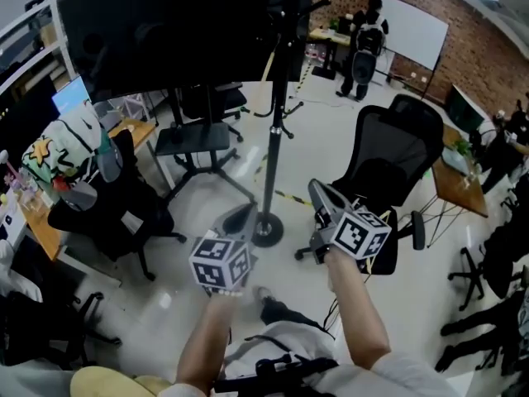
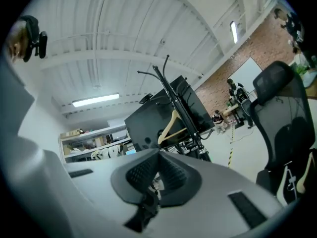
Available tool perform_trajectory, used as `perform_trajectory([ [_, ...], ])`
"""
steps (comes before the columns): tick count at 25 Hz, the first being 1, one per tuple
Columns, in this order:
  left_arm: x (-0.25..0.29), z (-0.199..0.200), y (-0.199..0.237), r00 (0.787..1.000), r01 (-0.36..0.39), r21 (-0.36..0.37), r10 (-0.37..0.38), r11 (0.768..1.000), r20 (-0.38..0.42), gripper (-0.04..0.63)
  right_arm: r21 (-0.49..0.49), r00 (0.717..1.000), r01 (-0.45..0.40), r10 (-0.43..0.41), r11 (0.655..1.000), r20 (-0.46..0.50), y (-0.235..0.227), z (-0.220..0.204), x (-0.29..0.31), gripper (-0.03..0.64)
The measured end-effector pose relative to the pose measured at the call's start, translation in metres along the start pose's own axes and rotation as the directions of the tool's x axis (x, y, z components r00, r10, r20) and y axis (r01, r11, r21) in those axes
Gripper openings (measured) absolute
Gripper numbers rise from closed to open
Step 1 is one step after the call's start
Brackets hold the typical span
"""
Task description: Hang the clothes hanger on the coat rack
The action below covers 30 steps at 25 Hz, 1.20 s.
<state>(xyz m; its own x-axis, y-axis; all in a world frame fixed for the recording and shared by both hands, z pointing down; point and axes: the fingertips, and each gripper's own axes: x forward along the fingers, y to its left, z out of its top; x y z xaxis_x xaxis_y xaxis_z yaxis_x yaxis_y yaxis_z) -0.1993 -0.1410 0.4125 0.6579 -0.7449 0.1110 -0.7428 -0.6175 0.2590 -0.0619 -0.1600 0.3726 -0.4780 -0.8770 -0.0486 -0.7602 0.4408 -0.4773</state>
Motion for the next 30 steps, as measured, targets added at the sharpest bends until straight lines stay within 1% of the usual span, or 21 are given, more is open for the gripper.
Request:
perform_trajectory([
  [4,-0.012,-0.021,-0.038,0.997,0.070,-0.018,-0.071,0.997,-0.026,-0.009,-0.033,0.998,0.022,-0.024,0.999,-0.056,0.012,-0.033,-0.039,0.000],
  [6,-0.015,-0.032,-0.053,0.994,0.094,-0.023,-0.095,0.995,-0.044,-0.009,-0.068,0.995,0.039,-0.045,0.997,-0.089,0.015,-0.048,-0.058,0.000],
  [8,-0.011,-0.041,-0.066,0.992,0.112,-0.030,-0.114,0.993,-0.062,-0.009,-0.084,0.992,0.054,-0.063,0.995,-0.107,0.011,-0.056,-0.074,0.000],
  [11,-0.003,-0.056,-0.090,0.986,0.139,-0.042,-0.142,0.989,-0.091,-0.009,-0.073,0.987,0.080,-0.089,0.994,-0.134,-0.002,-0.069,-0.099,0.000],
  [14,0.010,-0.062,-0.111,0.981,0.160,-0.055,-0.165,0.986,-0.099,-0.009,-0.056,0.983,0.082,-0.090,0.995,-0.158,-0.012,-0.075,-0.115,0.000],
  [18,0.031,-0.067,-0.138,0.976,0.184,-0.059,-0.190,0.981,-0.105,-0.009,-0.103,0.983,0.074,-0.090,0.992,-0.162,-0.022,-0.069,-0.132,-0.002],
  [22,0.051,-0.076,-0.158,0.973,0.193,-0.062,-0.199,0.979,-0.120,-0.009,-0.083,0.981,0.098,-0.110,0.992,-0.157,-0.049,-0.060,-0.146,-0.002],
  [26,0.065,-0.082,-0.164,0.973,0.179,-0.066,-0.187,0.982,-0.132,-0.009,-0.100,0.982,0.101,-0.115,0.990,-0.150,-0.063,-0.050,-0.153,-0.002],
  [30,0.073,-0.086,-0.169,0.974,0.171,-0.067,-0.179,0.983,-0.143,-0.009,-0.090,0.981,0.101,-0.114,0.991,-0.154,-0.075,-0.046,-0.155,-0.002],
])
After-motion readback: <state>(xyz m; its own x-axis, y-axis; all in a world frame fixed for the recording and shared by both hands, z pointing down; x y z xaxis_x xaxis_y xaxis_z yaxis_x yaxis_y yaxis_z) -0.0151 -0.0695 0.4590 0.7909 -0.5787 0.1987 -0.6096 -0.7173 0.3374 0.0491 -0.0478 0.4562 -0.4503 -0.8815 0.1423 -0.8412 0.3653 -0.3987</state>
